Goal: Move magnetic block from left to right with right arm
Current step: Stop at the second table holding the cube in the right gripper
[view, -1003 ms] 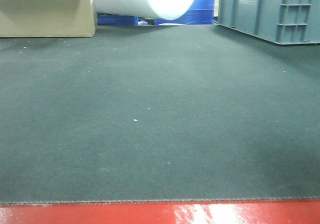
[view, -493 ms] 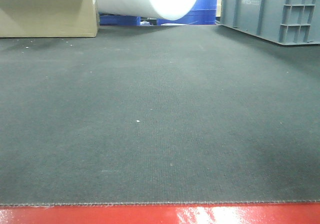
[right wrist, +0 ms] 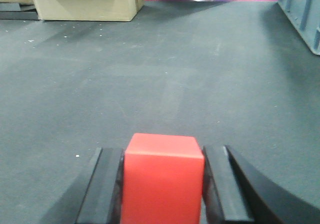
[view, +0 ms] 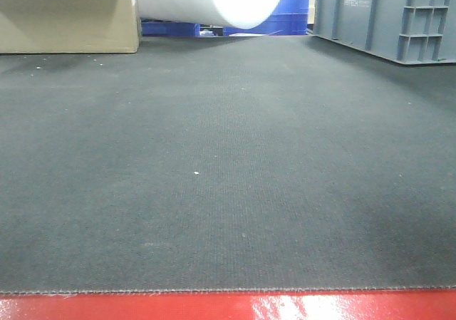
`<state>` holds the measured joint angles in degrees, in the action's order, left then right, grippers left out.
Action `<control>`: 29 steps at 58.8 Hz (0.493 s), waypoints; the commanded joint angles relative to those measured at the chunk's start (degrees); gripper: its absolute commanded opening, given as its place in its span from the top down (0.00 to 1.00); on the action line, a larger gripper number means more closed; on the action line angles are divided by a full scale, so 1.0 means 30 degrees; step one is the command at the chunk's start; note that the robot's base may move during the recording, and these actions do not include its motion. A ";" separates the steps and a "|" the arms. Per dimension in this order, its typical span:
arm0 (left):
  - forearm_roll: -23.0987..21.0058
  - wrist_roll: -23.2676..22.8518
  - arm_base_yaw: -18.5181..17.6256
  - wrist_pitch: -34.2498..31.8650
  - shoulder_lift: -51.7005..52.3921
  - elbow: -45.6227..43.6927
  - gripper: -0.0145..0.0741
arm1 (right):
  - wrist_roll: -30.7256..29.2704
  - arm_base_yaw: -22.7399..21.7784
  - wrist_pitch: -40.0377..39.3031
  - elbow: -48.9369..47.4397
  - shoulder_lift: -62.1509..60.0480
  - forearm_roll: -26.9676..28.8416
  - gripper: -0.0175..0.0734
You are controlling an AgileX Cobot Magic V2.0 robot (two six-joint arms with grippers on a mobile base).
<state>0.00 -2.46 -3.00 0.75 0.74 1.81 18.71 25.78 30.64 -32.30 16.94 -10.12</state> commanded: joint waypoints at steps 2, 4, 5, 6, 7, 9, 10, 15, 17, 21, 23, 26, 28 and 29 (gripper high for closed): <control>0.0000 -0.0083 0.0005 -0.1700 0.0209 0.0178 0.97 | -0.0158 -0.0089 -0.1372 -0.0918 0.0576 0.0400 0.62; 0.0000 -0.0083 0.0005 -0.1700 0.0209 0.0178 0.97 | -0.0158 -0.0089 -0.1072 -0.1250 0.0987 0.0535 0.62; 0.0000 -0.0083 0.0005 -0.1700 0.0209 0.0178 0.97 | -0.0158 -0.0089 -0.0933 -0.1499 0.1196 0.0591 0.62; 0.0000 -0.0083 0.0005 -0.1700 0.0209 0.0178 0.97 | -0.0158 -0.0089 -0.0724 -0.1686 0.1549 0.0610 0.62; 0.0000 -0.0083 0.0005 -0.1700 0.0209 0.0178 0.97 | -0.0203 -0.0089 -0.0586 -0.1990 0.1808 0.0626 0.62; 0.0000 -0.0083 0.0005 -0.1700 0.0209 0.0178 0.97 | -0.0375 -0.0089 -0.0231 -0.2455 0.2522 0.0648 0.62; 0.0000 -0.0083 0.0005 -0.1700 0.0209 0.0178 0.97 | -0.0586 -0.0089 -0.0029 -0.2822 0.3005 0.0648 0.62; 0.0000 -0.0083 0.0005 -0.1700 0.0209 0.0178 0.97 | -0.1892 -0.0089 0.0651 -0.4437 0.5154 0.0683 0.62; 0.0000 -0.0083 0.0005 -0.1700 0.0209 0.0178 0.97 | -0.2476 -0.0089 0.0877 -0.5135 0.6129 0.0735 0.62; 0.0000 -0.0083 0.0005 -0.1700 0.0209 0.0178 0.97 | -0.3503 -0.0089 0.1160 -0.6366 0.7984 0.1150 0.62; 0.0000 -0.0083 0.0005 -0.1700 0.0209 0.0178 0.97 | -0.4014 -0.0050 0.1354 -0.7055 0.9035 0.1533 0.62; 0.0000 -0.0083 0.0005 -0.1700 0.0209 0.0178 0.97 | -0.4664 0.0016 0.1688 -0.8025 1.0439 0.2250 0.62; 0.0000 -0.0083 0.0005 -0.1700 0.0209 0.0178 0.97 | -0.5137 0.0125 0.1913 -0.8677 1.1465 0.2748 0.62; 0.0000 -0.0083 0.0005 -0.1700 0.0209 0.0178 0.97 | -0.5321 0.0190 0.1972 -0.9051 1.1890 0.3010 0.62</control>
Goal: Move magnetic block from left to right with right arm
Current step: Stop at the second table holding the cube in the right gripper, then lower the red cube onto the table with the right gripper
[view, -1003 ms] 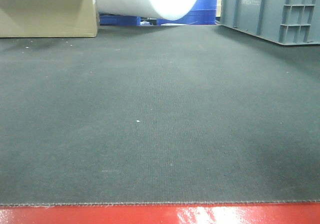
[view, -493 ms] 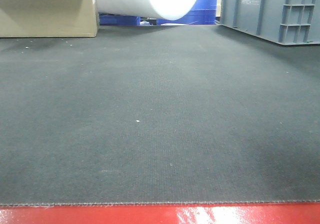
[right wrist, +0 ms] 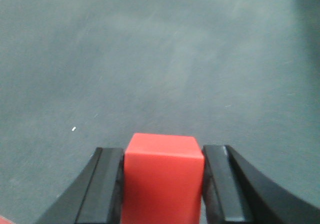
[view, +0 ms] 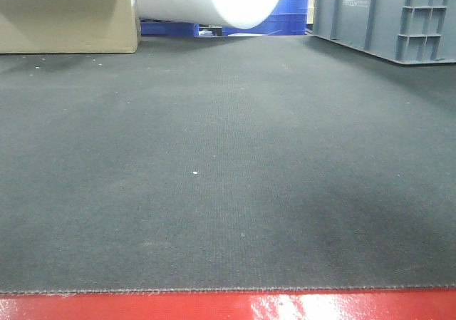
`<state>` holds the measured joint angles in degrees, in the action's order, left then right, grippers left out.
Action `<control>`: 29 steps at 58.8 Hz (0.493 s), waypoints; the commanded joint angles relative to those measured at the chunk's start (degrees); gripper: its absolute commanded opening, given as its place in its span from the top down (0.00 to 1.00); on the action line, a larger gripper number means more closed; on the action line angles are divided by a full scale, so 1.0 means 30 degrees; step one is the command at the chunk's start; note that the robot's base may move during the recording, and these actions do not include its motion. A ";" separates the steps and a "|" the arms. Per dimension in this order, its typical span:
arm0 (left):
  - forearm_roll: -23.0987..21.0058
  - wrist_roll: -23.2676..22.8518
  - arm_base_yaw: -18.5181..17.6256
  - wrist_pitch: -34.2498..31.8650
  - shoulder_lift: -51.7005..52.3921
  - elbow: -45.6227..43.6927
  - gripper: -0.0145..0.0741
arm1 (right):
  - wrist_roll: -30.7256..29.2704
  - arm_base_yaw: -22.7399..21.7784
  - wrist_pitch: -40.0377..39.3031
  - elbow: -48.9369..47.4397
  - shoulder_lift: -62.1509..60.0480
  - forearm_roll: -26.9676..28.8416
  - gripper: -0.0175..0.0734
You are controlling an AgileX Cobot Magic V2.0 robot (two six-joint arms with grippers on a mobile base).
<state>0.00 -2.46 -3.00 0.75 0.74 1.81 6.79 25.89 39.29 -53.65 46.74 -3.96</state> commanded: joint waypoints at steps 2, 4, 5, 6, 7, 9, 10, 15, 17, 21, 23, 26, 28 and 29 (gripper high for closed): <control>0.0000 -0.0083 0.0005 -0.1700 0.0209 0.0178 0.97 | -0.1718 0.0361 -0.0753 -0.2536 0.2963 0.1321 0.62; 0.0000 -0.0083 0.0005 -0.1700 0.0209 0.0178 0.97 | -0.1997 0.0641 -0.0668 -0.3096 0.3995 0.1522 0.62; 0.0000 -0.0083 0.0005 -0.1700 0.0209 0.0178 0.97 | -0.2034 0.0766 -0.0639 -0.3321 0.4386 0.1551 0.62; 0.0000 -0.0083 0.0005 -0.1700 0.0209 0.0178 0.97 | -0.2055 0.0897 -0.0586 -0.3537 0.4992 0.1543 0.62; 0.0000 -0.0083 0.0005 -0.1700 0.0209 0.0178 0.97 | -0.2055 0.1033 -0.0526 -0.3759 0.5401 0.1543 0.62; 0.0000 -0.0083 0.0005 -0.1700 0.0209 0.0178 0.97 | -0.2055 0.1350 -0.0374 -0.4300 0.6402 0.1543 0.62; 0.0000 -0.0083 0.0005 -0.1700 0.0209 0.0178 0.97 | -0.2055 0.1473 -0.0289 -0.4513 0.6806 0.1543 0.62; 0.0000 -0.0083 0.0005 -0.1700 0.0209 0.0178 0.97 | -0.2055 0.2044 0.0372 -0.5858 0.9204 0.1543 0.62; 0.0000 -0.0083 0.0005 -0.1700 0.0209 0.0178 0.97 | -0.2055 0.2175 0.0647 -0.6430 1.0002 0.1543 0.62; 0.0000 -0.0083 0.0005 -0.1700 0.0209 0.0178 0.97 | -0.2055 0.2372 0.1311 -0.7472 1.1730 0.1543 0.62; 0.0000 -0.0083 0.0005 -0.1700 0.0209 0.0178 0.97 | -0.2037 0.2411 0.1535 -0.8025 1.2631 0.1588 0.62; 0.0000 -0.0083 0.0005 -0.1700 0.0209 0.0178 0.97 | -0.2037 0.2444 0.1585 -0.8609 1.3786 0.1697 0.62; 0.0000 -0.0083 0.0005 -0.1700 0.0209 0.0178 0.97 | -0.2037 0.2444 0.1565 -0.9053 1.4527 0.1835 0.62; 0.0000 -0.0083 0.0005 -0.1700 0.0209 0.0178 0.97 | -0.2037 0.2444 0.1565 -0.9201 1.4808 0.1862 0.62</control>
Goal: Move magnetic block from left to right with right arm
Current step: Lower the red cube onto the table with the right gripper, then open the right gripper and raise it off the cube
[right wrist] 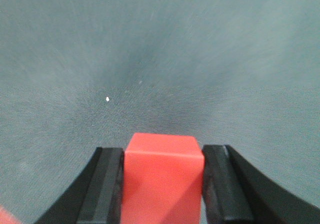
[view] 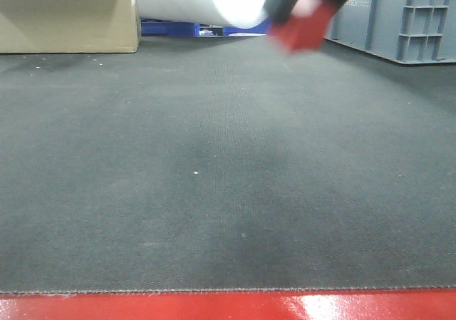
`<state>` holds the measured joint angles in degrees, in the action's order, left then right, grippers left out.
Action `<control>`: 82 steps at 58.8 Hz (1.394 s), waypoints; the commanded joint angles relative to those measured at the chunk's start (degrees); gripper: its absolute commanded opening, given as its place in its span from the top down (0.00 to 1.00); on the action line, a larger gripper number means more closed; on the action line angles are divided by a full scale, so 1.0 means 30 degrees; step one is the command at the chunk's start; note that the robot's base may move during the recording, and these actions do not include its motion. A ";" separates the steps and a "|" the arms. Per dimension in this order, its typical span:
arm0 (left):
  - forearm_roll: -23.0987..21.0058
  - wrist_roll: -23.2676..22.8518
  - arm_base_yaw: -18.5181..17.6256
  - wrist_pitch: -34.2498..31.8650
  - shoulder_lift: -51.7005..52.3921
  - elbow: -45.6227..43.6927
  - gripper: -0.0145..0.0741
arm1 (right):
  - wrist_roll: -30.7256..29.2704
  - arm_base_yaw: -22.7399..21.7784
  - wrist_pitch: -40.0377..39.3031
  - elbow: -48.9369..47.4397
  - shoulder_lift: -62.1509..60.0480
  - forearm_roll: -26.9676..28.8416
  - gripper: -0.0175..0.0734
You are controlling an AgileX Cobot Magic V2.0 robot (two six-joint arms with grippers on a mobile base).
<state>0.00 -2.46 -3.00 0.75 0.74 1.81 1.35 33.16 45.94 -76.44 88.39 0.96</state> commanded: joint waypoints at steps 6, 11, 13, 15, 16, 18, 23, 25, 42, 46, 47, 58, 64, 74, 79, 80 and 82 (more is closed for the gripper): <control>0.0000 -0.0083 0.0005 -0.1700 0.0209 0.0178 0.97 | -0.0223 0.0023 -0.0803 -0.2404 0.2573 0.0239 0.62; 0.0000 -0.0083 0.0005 -0.1700 0.0209 0.0178 0.97 | -0.0223 0.0023 -0.0885 -0.2602 0.3669 0.0239 0.62; 0.0000 -0.0083 0.0005 -0.1700 0.0209 0.0178 0.97 | -0.0223 0.0023 -0.0951 -0.2619 0.3972 0.0261 0.62; 0.0000 -0.0083 0.0005 -0.1700 0.0209 0.0178 0.97 | -0.0223 0.0023 -0.1043 -0.2619 0.4313 0.0261 0.62; 0.0000 -0.0083 0.0005 -0.1700 0.0209 0.0178 0.97 | -0.0223 0.0023 -0.1065 -0.2619 0.4447 0.0261 0.62; 0.0000 -0.0083 0.0005 -0.1700 0.0209 0.0178 0.97 | -0.0223 0.0023 -0.1199 -0.2619 0.4673 0.0261 0.62; 0.0000 -0.0083 0.0005 -0.1700 0.0209 0.0178 0.97 | -0.0223 0.0023 -0.1448 -0.2619 0.5245 0.0261 0.62; 0.0000 -0.0083 0.0005 -0.1700 0.0209 0.0178 0.97 | -0.0223 0.0023 -0.1516 -0.2619 0.5420 0.0261 0.62; 0.0000 -0.0083 0.0005 -0.1700 0.0209 0.0178 0.97 | -0.0223 -0.0013 -0.1781 -0.2619 0.6130 0.0275 0.62; 0.0000 -0.0083 0.0005 -0.1700 0.0209 0.0178 0.97 | -0.0223 -0.0035 -0.1780 -0.2619 0.6129 0.0275 0.59; 0.0000 -0.0083 0.0005 -0.1700 0.0209 0.0178 0.97 | -0.0223 -0.0035 -0.1780 -0.2619 0.6129 0.0275 0.58; 0.0000 -0.0083 0.0005 -0.1700 0.0209 0.0178 0.97 | -0.0145 -0.0035 -0.1484 -0.2643 0.6060 0.0275 0.19; 0.0000 -0.0083 0.0005 -0.1700 0.0209 0.0178 0.97 | -0.0128 -0.0050 -0.1324 -0.2651 0.5645 0.0275 0.11; 0.0000 -0.0083 0.0005 -0.1700 0.0209 0.0178 0.97 | 0.0333 -0.0112 -0.1173 -0.2596 0.4074 0.0298 0.18; 0.0000 -0.0083 0.0005 -0.1700 0.0209 0.0178 0.97 | 0.0785 -0.0112 -0.0967 -0.2526 0.2885 0.0298 0.24; 0.0000 -0.0083 0.0005 -0.1700 0.0209 0.0178 0.97 | 0.0867 -0.0112 -0.0912 -0.2500 0.2529 0.0298 0.27; 0.0000 -0.0083 0.0005 -0.1700 0.0209 0.0178 0.97 | 0.0949 -0.0112 -0.0889 -0.2323 0.2007 0.0298 0.32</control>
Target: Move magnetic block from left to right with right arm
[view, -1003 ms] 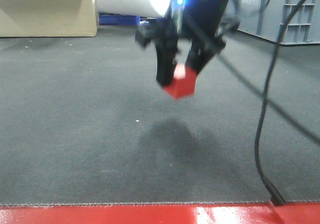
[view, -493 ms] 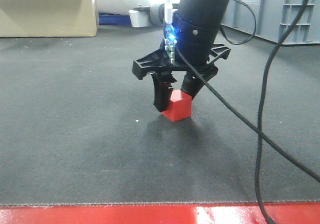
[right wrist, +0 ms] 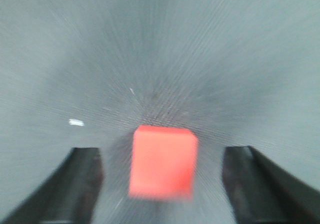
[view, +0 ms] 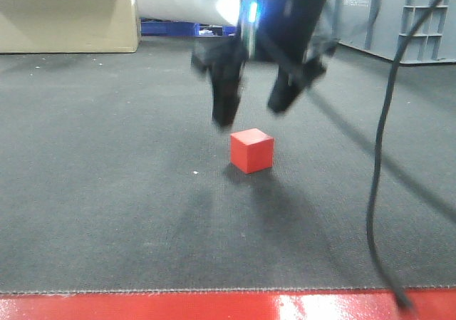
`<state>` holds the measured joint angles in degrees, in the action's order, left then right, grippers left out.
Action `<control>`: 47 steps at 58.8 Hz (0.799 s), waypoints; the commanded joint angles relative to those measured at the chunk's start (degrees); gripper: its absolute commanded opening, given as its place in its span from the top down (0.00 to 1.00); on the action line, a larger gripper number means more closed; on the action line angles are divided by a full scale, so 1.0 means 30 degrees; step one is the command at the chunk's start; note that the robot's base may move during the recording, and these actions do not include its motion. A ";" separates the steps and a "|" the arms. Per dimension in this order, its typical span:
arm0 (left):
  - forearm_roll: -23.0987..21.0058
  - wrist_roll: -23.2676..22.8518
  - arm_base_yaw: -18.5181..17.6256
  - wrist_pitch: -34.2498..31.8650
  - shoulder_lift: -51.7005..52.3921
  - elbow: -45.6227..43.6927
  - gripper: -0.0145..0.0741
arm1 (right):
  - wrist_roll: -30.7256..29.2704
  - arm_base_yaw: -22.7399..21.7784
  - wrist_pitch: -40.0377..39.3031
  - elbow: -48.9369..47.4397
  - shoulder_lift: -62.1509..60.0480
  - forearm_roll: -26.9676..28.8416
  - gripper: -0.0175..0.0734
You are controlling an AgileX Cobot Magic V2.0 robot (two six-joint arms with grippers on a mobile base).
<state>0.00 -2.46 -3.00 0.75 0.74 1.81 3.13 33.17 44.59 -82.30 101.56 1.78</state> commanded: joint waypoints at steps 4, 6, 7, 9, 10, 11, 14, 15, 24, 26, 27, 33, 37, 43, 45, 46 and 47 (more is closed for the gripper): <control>0.0000 -0.0083 0.0005 -0.1700 0.0209 0.0178 0.97 | 0.0445 -0.0118 -0.0682 0.0366 -0.3717 0.0042 0.43; 0.0000 -0.0083 0.0005 -0.1700 0.0209 0.0178 0.97 | 0.0445 -0.0118 -0.0937 0.0874 -0.4570 0.0042 0.48; 0.0000 -0.0083 0.0005 -0.1700 0.0209 0.0178 0.97 | 0.0445 -0.0118 -0.1104 0.1173 -0.4917 0.0042 0.50; 0.0000 -0.0083 0.0005 -0.1700 0.0209 0.0178 0.97 | 0.0445 -0.0118 -0.1673 0.2180 -0.6031 0.0042 0.57; 0.0000 -0.0083 0.0005 -0.1700 0.0209 0.0178 0.97 | 0.0445 -0.0118 -0.1872 0.2554 -0.6414 0.0042 0.59; 0.0000 -0.0083 0.0005 -0.1700 0.0209 0.0178 0.97 | 0.0445 -0.0118 -0.2080 0.2950 -0.6799 0.0042 0.61; 0.0000 -0.0083 0.0005 -0.1700 0.0209 0.0178 0.97 | 0.0445 -0.0118 -0.2867 0.4635 -0.8229 0.0042 0.67; 0.0000 -0.0083 0.0005 -0.1700 0.0209 0.0178 0.97 | 0.0445 -0.0118 -0.3112 0.5080 -0.8640 0.0042 0.70; 0.0000 -0.0083 0.0005 -0.1700 0.0209 0.0178 0.97 | 0.0445 -0.0118 -0.5855 0.9627 -1.3262 0.0042 0.73; 0.0000 -0.0083 0.0005 -0.1700 0.0209 0.0178 0.97 | 0.0445 -0.0118 -0.6347 1.0720 -1.4155 0.0042 0.73; 0.0000 -0.0083 0.0005 -0.1700 0.0209 0.0178 0.97 | 0.0445 -0.0118 -0.6586 1.1148 -1.4617 0.0042 0.73; 0.0000 -0.0083 0.0005 -0.1700 0.0209 0.0178 0.97 | 0.0445 -0.0118 -0.8118 1.4126 -1.8086 0.0028 0.73; 0.0000 -0.0083 0.0005 -0.1700 0.0209 0.0178 0.97 | 0.0445 -0.0118 -0.8963 1.5695 -2.0422 0.0028 0.73; 0.0000 -0.0083 0.0005 -0.1700 0.0209 0.0178 0.97 | 0.0445 -0.0118 -0.9851 1.7713 -2.3342 0.0028 0.73; 0.0000 -0.0083 0.0005 -0.1700 0.0209 0.0178 0.97 | 0.0445 -0.0118 -1.0059 1.8293 -2.4471 0.0028 0.73; 0.0000 -0.0083 0.0005 -0.1700 0.0209 0.0178 0.97 | 0.0445 -0.0118 -1.0129 1.8503 -2.4926 0.0028 0.73; 0.0000 -0.0083 0.0005 -0.1700 0.0209 0.0178 0.97 | 0.0445 -0.0118 -1.0236 1.8702 -2.5364 0.0028 0.73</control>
<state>0.00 -2.46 -3.00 0.75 0.74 1.81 4.46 33.17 20.98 -28.04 31.37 1.81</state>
